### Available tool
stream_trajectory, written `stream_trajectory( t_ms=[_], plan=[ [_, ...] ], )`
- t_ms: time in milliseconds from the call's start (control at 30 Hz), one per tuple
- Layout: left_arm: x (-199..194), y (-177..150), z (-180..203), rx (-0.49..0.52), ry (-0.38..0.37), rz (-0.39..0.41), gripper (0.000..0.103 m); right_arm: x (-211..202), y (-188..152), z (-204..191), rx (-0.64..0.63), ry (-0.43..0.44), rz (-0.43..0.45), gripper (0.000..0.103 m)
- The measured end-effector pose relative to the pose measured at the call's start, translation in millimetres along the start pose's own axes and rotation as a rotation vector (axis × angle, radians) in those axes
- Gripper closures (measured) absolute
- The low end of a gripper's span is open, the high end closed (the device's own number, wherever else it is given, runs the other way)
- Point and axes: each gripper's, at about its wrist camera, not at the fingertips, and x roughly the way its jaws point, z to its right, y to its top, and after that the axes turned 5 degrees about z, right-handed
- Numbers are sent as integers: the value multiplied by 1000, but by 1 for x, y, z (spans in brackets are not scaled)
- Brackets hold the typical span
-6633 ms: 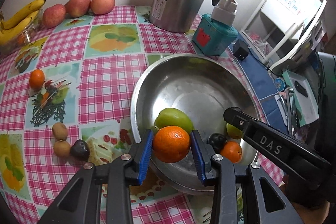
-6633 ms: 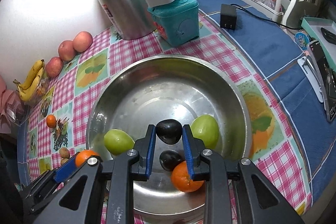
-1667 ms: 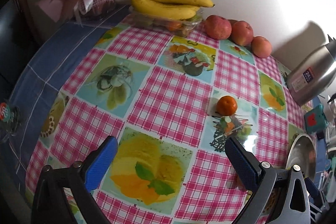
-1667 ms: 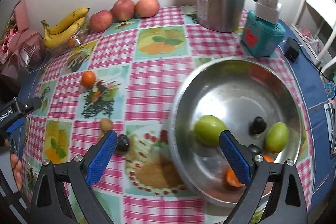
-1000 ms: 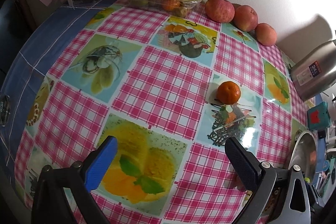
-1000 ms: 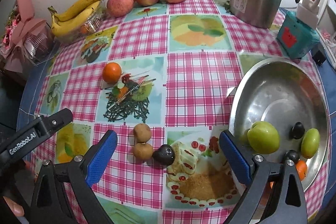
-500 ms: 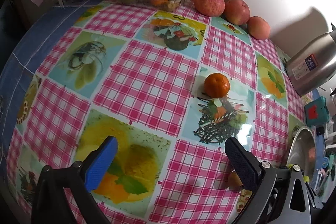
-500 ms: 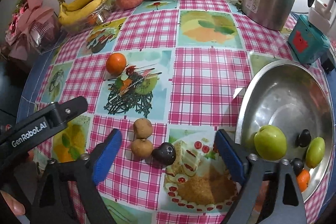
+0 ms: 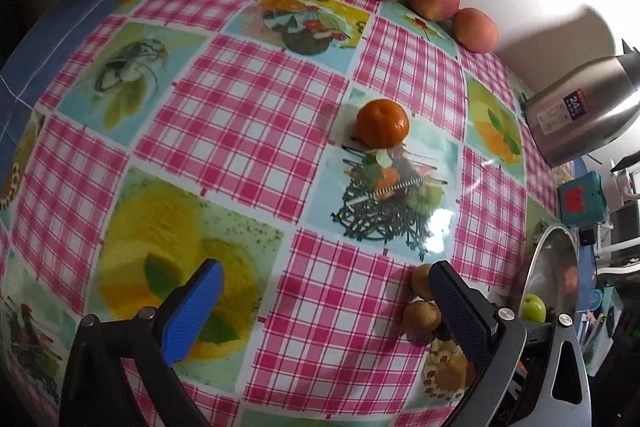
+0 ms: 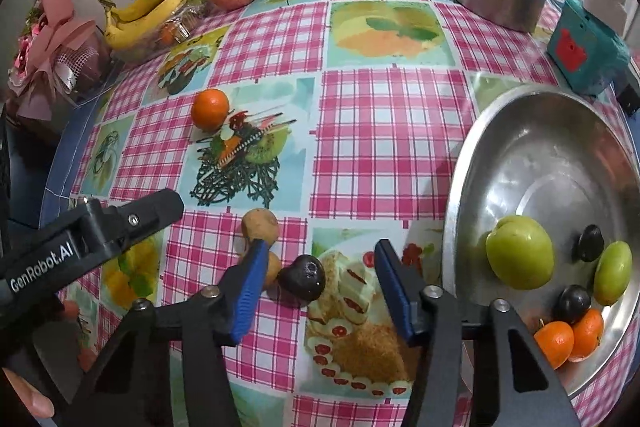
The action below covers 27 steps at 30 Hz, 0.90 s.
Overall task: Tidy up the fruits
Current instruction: 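Grasp the last black plum with the right tool while the left tool grasps a kiwi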
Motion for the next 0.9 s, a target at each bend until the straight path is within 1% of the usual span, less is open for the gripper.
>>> stream_trajectory(
  t_ms=[33, 133, 200, 333, 500, 567, 700, 900],
  plan=[
    [1, -1, 1, 2, 0, -2, 1, 1, -1, 0, 6, 3, -5, 57],
    [2, -1, 2, 8, -7, -9, 1, 3, -2, 2, 30, 25, -14, 58],
    [2, -3, 4, 6, -12, -12, 1, 4, -3, 2, 34, 27, -18, 61],
    [5, -3, 4, -5, -18, -27, 1, 5, -5, 2, 55, 49, -31, 69],
    [4, -1, 2, -22, -25, -25, 1, 7, -6, 2, 81, 81, -49, 71],
    [4, -1, -1, -40, -31, -29, 1, 8, -7, 3, 97, 100, -60, 76],
    [5, -2, -3, -60, -42, -40, 1, 8, -7, 3, 110, 110, -65, 78],
    [5, -4, -1, -46, -53, -50, 2, 2, -5, 6, 125, 117, -57, 78]
  ],
)
